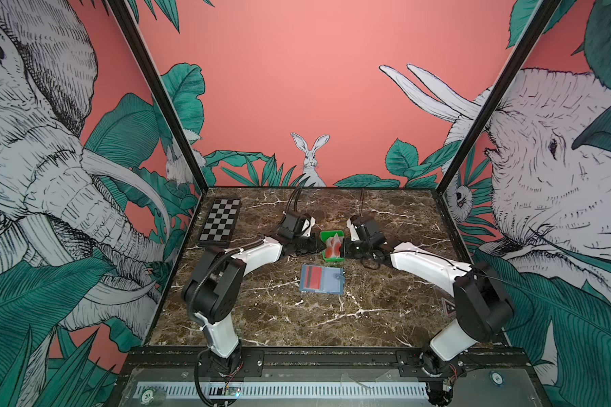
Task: Insert credit cards into a card holder
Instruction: Pick up the credit card from the storage box.
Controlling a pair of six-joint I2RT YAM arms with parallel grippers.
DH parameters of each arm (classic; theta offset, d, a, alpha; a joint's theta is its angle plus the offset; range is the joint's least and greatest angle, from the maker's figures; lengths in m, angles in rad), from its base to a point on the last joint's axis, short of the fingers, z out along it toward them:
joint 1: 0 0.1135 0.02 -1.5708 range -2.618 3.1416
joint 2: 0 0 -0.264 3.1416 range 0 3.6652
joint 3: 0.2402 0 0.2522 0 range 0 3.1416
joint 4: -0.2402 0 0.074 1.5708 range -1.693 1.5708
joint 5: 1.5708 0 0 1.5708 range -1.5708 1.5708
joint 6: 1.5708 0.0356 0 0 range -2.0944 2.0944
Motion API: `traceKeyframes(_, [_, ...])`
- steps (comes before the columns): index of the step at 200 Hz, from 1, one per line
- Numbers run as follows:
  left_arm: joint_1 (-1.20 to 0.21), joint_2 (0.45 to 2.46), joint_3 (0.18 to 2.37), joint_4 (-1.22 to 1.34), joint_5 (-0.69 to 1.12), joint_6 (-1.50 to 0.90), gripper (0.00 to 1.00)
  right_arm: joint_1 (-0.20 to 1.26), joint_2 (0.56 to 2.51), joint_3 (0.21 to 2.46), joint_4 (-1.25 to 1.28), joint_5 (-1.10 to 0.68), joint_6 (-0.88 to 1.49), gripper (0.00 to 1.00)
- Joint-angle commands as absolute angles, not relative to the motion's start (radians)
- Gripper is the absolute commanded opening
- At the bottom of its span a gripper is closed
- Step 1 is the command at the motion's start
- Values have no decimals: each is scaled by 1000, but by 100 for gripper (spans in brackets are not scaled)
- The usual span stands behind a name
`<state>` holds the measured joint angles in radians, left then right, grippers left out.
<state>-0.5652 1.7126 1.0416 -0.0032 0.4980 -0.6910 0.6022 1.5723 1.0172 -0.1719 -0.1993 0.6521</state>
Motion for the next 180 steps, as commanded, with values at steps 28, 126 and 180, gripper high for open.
traceKeyframes(28, [-568,1555,837,283,583,-792,22,607,1415,873,-12,-263,749,0])
traceKeyframes(126, [-572,1589,614,937,723,-1150,27,606,1236,705,216,-381,943,1])
traceKeyframes(180, [-581,1607,618,971,731,-1180,28,606,1219,671,318,-422,1011,1])
